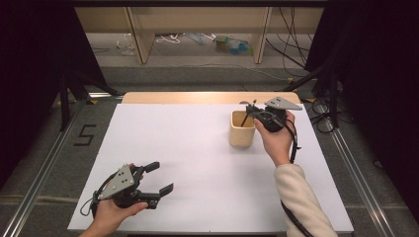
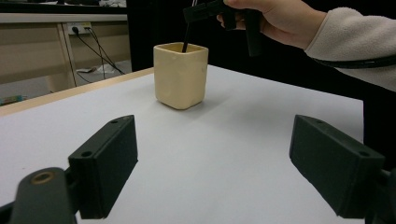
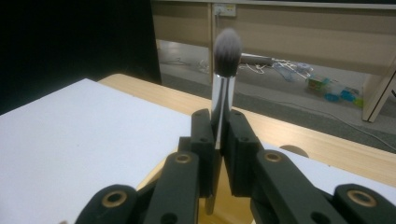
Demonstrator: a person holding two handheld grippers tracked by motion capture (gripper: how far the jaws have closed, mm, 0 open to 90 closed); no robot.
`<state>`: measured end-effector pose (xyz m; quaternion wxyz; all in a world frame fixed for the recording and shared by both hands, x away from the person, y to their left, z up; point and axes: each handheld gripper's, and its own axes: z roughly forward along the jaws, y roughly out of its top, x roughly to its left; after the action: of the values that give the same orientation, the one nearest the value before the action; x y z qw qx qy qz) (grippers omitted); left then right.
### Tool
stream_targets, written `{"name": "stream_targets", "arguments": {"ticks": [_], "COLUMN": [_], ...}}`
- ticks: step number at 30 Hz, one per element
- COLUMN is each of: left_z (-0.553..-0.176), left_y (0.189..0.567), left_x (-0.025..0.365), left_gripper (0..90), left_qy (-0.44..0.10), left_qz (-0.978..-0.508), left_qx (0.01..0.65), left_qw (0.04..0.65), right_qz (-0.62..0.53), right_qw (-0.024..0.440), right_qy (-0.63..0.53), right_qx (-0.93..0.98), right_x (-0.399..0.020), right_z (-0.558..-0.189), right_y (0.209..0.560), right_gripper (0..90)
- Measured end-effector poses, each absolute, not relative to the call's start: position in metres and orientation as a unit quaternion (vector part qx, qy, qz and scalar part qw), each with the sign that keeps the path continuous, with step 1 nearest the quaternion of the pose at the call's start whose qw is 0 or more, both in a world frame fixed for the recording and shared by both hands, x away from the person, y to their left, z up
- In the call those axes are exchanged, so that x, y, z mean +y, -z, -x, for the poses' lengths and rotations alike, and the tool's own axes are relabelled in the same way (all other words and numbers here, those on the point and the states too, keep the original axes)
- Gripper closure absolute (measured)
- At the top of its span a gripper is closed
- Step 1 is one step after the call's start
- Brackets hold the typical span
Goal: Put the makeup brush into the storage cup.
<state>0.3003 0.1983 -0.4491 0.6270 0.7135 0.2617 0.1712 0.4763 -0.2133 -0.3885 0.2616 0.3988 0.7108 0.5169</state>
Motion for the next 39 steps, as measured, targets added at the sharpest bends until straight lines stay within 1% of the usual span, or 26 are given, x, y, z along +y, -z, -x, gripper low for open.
{"name": "stream_targets", "arguments": {"ticks": [8, 11, 17, 18, 39], "left_z": [-0.3003, -0.3004, -0.3003, -0.3003, -0.3003], "left_y": [0.4490, 0.4489, 0.4491, 0.4491, 0.4492], "left_x": [0.1983, 0.1984, 0.1984, 0.1984, 0.1984], "left_gripper": [15.1, 15.1, 15.1, 15.1, 15.1], "left_qy": [-0.171, -0.172, -0.171, -0.171, -0.171], "left_qz": [-0.714, -0.713, -0.714, -0.714, -0.714], "left_qx": [0.261, 0.261, 0.261, 0.261, 0.261], "left_qw": [0.627, 0.627, 0.627, 0.627, 0.626], "right_qz": [-0.399, -0.395, -0.401, -0.399, -0.400], "right_qw": [0.255, 0.268, 0.255, 0.261, 0.260], "right_qy": [-0.522, -0.514, -0.519, -0.517, -0.510], "right_qx": [0.709, 0.713, 0.710, 0.711, 0.716], "right_x": [-0.2124, -0.2134, -0.2115, -0.2120, -0.2106], "right_z": [-0.4775, -0.4781, -0.4781, -0.4785, -0.4796], "right_y": [0.3917, 0.3919, 0.3940, 0.3942, 0.3983], "right_gripper": [83.7, 83.7, 83.7, 83.7, 83.7]}}
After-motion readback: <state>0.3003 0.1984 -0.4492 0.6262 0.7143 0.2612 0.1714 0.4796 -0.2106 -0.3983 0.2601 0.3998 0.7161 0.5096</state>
